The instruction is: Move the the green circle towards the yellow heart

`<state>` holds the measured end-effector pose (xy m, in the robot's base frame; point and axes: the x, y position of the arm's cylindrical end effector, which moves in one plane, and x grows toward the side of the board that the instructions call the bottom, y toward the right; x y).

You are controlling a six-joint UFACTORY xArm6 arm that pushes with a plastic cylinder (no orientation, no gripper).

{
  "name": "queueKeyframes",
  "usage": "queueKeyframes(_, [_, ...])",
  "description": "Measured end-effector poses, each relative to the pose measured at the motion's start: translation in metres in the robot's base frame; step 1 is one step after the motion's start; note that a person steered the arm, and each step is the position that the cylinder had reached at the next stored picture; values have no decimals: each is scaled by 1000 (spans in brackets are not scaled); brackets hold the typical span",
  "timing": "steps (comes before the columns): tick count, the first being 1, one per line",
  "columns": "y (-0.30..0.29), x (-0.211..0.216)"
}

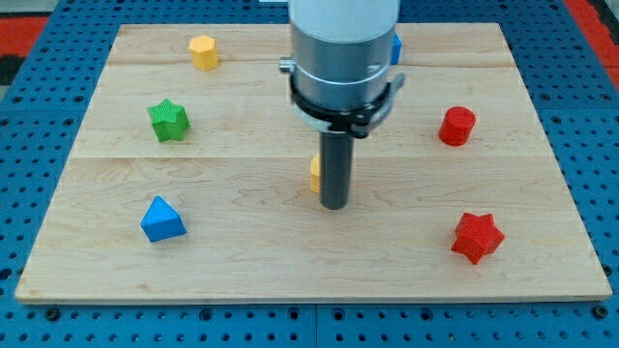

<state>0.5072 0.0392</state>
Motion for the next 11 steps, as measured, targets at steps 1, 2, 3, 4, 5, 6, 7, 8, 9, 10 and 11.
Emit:
queueKeyframes(1, [63,-15])
queueKeyframes(2, [73,-56])
queueKeyframes(3, [44,-103])
queueKeyframes(4, [43,-130])
queueKeyframes(5, [17,-154])
queueKeyframes(6, [-7,-156])
queueKeyframes(7, [-10,-148])
queueKeyframes(8, [-24,-145])
queueKeyframes(9, [-44,-145])
queueKeyframes(10, [-50,-145])
queueKeyframes(11, [-61,-145])
